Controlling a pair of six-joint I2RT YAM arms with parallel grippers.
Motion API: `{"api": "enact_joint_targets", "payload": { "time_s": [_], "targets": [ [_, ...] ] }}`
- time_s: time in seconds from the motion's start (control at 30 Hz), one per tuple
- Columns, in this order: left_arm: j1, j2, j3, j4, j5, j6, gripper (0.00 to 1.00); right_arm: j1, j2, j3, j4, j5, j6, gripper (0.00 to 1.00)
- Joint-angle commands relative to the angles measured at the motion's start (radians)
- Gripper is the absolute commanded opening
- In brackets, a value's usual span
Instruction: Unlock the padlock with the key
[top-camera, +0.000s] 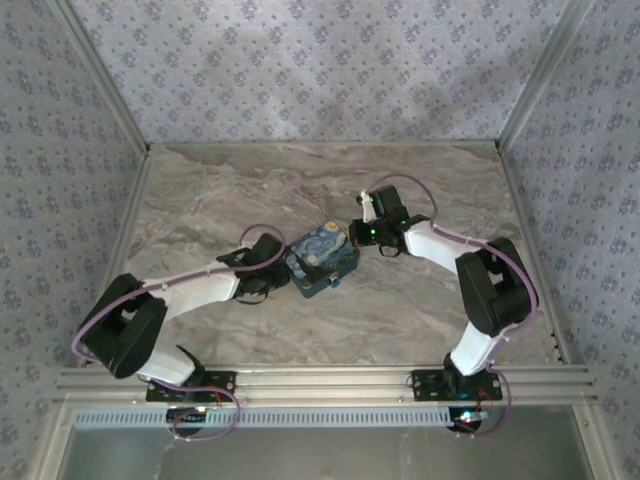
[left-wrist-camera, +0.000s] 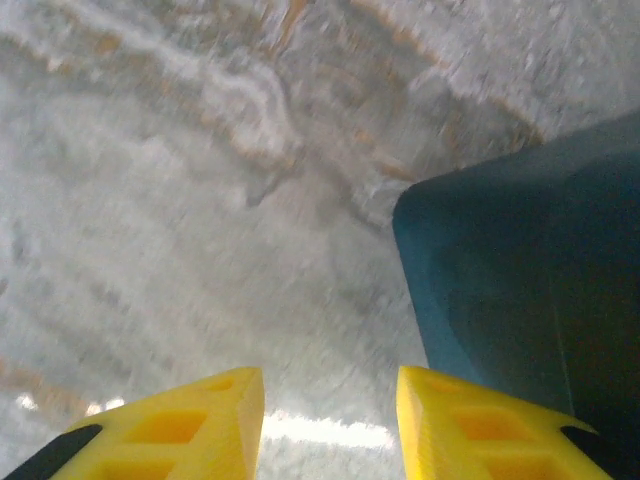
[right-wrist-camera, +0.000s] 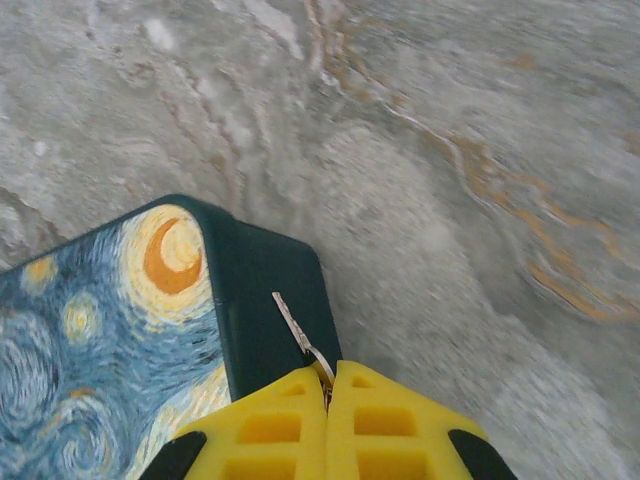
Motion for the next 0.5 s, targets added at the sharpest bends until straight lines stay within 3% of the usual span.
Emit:
{"api": "enact_joint_targets", "payload": {
  "time_s": [0.0, 0.3, 0.47],
  "targets": [
    [0.009, 0.071, 0.102, 0.131, 0.07, 0.085, 0.42, 0.028, -0.047, -0.062, -0.082, -0.004, 0.019, 0.0],
    [0.048, 0.244, 0.281, 0.141, 0.138, 0.151, 0.43, 0.034, -0.108, -0.117, -0.102, 0.075, 0.075, 0.0],
    [0.072, 0.224, 0.255, 0.145, 0.122, 0.154, 0.5, 0.009, -0.108, -0.103, -0.128, 0.085, 0.083, 0.0]
  ]
}}
